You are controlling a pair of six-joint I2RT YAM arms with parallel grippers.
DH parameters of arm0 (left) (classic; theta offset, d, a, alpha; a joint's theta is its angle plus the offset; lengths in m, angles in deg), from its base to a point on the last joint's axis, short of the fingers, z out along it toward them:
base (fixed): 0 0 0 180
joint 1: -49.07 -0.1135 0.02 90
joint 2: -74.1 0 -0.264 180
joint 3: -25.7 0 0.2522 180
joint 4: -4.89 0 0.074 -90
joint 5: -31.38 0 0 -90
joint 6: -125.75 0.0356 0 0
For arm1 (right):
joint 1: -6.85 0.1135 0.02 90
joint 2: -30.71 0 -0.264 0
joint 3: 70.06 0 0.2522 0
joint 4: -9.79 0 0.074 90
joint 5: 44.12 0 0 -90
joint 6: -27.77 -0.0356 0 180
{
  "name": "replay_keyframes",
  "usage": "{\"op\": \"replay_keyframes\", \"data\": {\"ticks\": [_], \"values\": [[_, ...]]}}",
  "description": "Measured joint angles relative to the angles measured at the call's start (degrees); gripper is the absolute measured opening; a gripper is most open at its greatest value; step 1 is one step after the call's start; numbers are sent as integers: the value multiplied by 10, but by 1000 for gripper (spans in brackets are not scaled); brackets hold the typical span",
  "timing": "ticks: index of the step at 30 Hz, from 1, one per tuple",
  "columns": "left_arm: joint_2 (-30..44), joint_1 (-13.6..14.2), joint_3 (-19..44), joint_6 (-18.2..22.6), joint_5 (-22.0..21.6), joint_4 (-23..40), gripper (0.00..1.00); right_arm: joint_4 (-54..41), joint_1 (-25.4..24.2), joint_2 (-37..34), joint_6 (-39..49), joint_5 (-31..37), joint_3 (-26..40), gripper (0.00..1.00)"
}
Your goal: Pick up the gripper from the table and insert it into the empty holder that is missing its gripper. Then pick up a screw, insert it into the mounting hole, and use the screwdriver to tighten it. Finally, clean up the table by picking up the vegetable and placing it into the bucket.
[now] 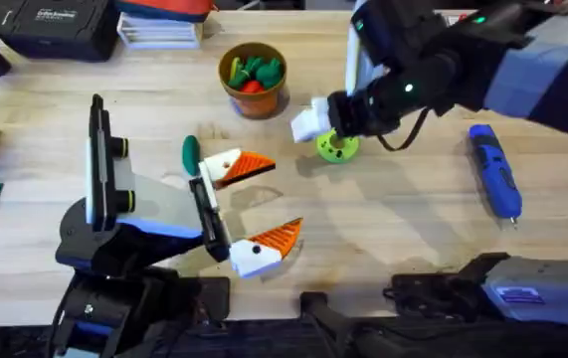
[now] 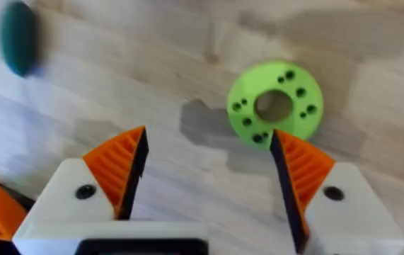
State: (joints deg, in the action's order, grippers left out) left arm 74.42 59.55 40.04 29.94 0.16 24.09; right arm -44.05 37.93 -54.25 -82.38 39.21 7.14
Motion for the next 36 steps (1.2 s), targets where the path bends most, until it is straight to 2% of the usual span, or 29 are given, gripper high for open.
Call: {"op": "replay_keyframes", "data": {"ticks": [7,9,11,17,36], "values": [[0,0,0,0,0,0,986,-48,9,-14,19,57,0,987],[0,0,0,0,0,0,986,-47,9,-23,23,65,0,871],[0,0,0,0,0,0,986,-47,9,-36,25,70,0,690],[0,0,0,0,0,0,986,-38,9,-63,26,75,0,449],[0,0,0,0,0,0,986,-33,9,-99,26,88,0,152]]}}
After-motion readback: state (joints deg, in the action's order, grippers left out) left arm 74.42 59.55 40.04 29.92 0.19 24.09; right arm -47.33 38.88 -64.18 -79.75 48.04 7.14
